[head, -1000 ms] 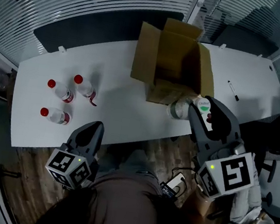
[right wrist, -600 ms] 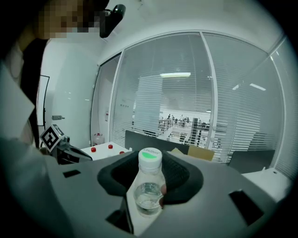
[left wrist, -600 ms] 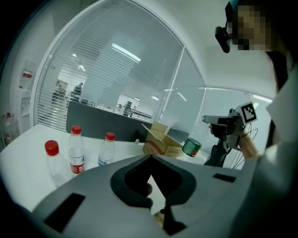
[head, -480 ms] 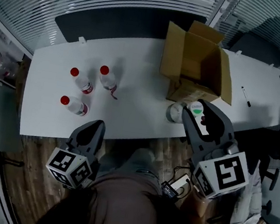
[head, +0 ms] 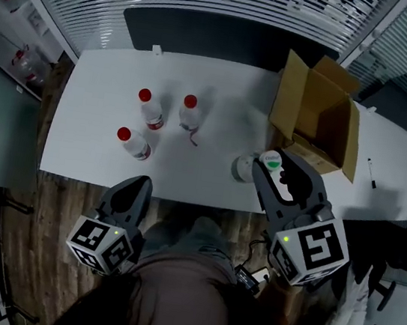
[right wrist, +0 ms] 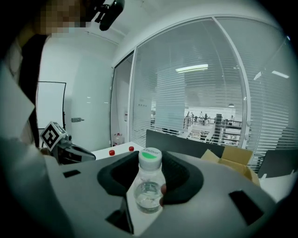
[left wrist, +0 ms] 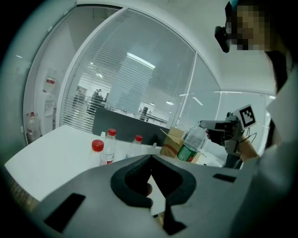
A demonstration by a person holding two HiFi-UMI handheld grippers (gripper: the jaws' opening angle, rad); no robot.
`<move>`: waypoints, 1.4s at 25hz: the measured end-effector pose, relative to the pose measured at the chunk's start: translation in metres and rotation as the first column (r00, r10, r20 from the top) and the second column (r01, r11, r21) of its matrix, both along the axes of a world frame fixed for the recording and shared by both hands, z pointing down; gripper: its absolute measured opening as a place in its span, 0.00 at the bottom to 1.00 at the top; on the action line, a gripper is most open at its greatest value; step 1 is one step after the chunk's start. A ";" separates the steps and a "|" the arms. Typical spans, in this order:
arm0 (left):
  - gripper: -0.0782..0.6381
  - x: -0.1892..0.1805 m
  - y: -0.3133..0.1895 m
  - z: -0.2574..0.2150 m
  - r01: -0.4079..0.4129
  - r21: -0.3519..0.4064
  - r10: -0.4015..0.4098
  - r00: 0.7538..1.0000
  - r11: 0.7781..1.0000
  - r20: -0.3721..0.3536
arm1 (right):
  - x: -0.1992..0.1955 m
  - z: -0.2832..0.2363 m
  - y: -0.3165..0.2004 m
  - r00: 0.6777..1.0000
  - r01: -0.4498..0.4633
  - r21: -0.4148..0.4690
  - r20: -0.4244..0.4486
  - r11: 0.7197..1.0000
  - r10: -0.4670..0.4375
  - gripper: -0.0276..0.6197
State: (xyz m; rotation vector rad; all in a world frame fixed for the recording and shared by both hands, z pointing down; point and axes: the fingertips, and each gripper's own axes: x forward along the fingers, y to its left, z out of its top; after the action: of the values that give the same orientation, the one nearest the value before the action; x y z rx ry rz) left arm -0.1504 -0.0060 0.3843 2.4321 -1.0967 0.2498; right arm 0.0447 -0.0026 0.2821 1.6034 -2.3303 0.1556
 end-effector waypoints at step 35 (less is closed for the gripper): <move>0.12 -0.071 -0.006 0.015 0.381 -0.011 -0.381 0.925 0.925 0.004 | -0.137 0.112 -0.101 0.909 0.414 -0.084 -0.022 0.906 -0.417 0.30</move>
State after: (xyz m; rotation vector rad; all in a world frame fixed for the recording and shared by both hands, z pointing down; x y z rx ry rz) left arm -0.2218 -0.0124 0.3995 2.1487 -1.5323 0.1306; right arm -0.0921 -0.1039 0.3945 1.0292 -2.5371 0.1140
